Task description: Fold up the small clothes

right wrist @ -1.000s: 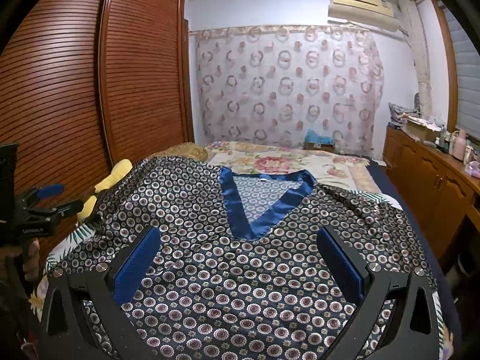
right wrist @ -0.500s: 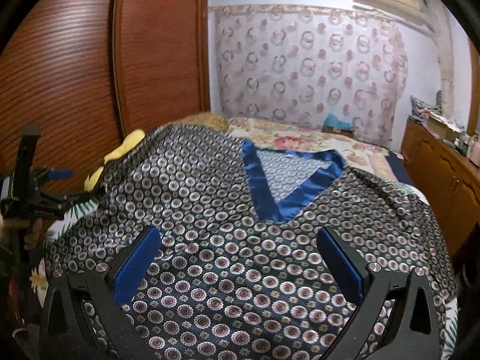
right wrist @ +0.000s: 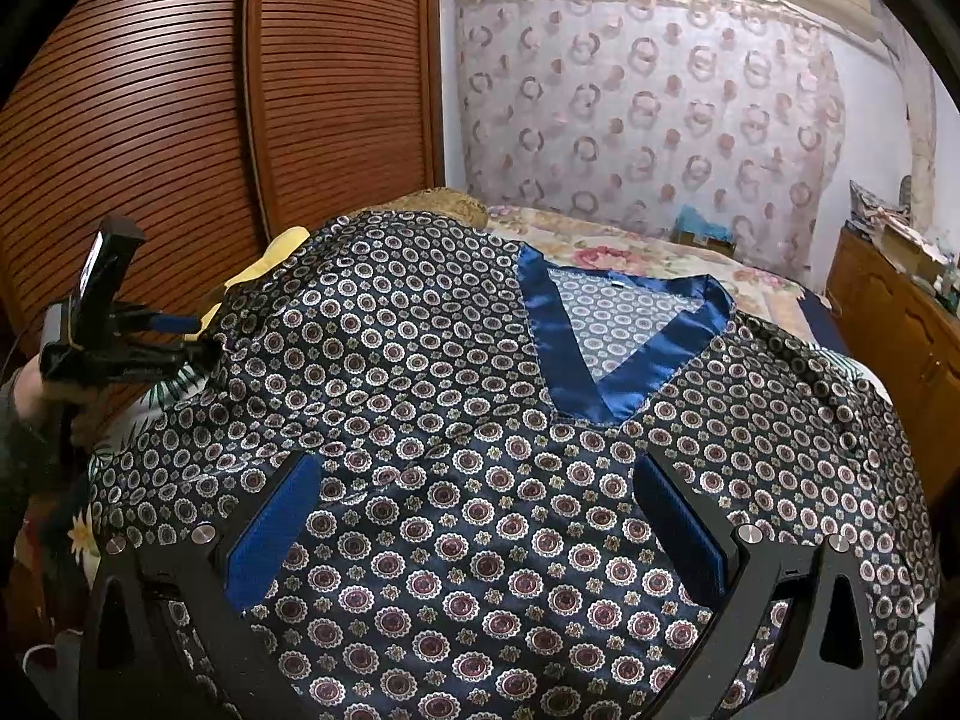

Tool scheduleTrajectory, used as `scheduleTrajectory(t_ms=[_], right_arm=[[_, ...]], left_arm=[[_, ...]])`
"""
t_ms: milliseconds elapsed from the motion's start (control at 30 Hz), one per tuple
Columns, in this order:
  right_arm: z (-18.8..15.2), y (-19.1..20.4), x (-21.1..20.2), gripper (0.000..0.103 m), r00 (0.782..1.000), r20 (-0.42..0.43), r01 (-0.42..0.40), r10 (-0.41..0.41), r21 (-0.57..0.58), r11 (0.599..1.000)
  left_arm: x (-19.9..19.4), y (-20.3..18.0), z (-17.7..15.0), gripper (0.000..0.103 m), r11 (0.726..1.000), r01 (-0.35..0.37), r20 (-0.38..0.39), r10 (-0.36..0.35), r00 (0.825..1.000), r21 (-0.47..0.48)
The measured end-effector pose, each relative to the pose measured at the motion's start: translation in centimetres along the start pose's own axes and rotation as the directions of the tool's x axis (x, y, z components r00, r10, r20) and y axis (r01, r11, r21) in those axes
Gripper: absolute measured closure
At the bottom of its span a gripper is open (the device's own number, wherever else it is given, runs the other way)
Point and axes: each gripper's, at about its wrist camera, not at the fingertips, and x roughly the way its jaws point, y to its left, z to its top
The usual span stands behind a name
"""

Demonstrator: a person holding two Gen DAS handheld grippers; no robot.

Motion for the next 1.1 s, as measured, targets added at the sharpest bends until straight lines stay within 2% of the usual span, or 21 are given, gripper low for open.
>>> scheduleTrajectory(t_ms=[33,100,233,367,500,700,800,933,1067,1100], right_arm=[[-0.1,0.0,0.0,0.000,1.000,-0.002,-0.001,0.001,0.002,1.000],[-0.1,0.2,0.4,0.000,1.000,-0.002,-0.003,0.003,0.005,1.000],[-0.5,0.4,0.5,0.000,1.000,-0.007,-0.008,0.008,0.015,1.000],[-0.9,0.1,0.2,0.000,1.000,-0.011,-0.008,0.008,0.022,1.000],[-1.2,-0.4,-0.8,0.000,1.000,0.000,-0.002,0.002,0.044,0.999],[-2.1,-1.5,-2.3,0.000,1.000,0.005,0.013,-0.013,0.068,0.998],[-2.5,-1.9,-2.7,0.000,1.000,0.004,0.015,-0.016,0.084,0.996],[-2.8,-2.1,-2.6,0.000,1.000,-0.003,0.013,-0.013,0.096,0.995],[-2.6,-1.9,-2.6,0.000,1.000,-0.009,0.007,-0.006,0.090,0.996],[-2.5,-1.8,-2.6,0.000,1.000,-0.010,0.005,-0.004,0.088,0.996]], left_arm=[[-0.2,0.1,0.2,0.090,1.000,0.010,0.007,-0.010,1.000,-0.003],[-0.9,0.3,0.7,0.094,1.000,0.017,0.035,-0.016,0.999,-0.015],[-3.9,-0.2,2.6,0.096,0.998,0.053,0.150,-0.046,0.988,-0.040],[-5.9,-2.2,4.7,0.096,0.996,0.091,0.216,-0.087,0.973,-0.010],[-6.5,-5.0,6.4,0.096,0.992,0.122,0.237,-0.129,0.963,0.042],[-6.1,-8.7,6.7,0.095,0.982,0.175,0.206,-0.187,0.960,0.076],[-5.7,-9.5,5.8,0.083,0.977,0.200,0.171,-0.209,0.963,0.069],[-6.0,-10.0,4.1,0.062,0.969,0.239,0.163,-0.246,0.956,0.060],[-6.6,-9.8,2.3,0.056,0.967,0.249,0.158,-0.254,0.954,0.047],[-6.8,-9.7,1.9,0.051,0.967,0.253,0.159,-0.256,0.954,0.040]])
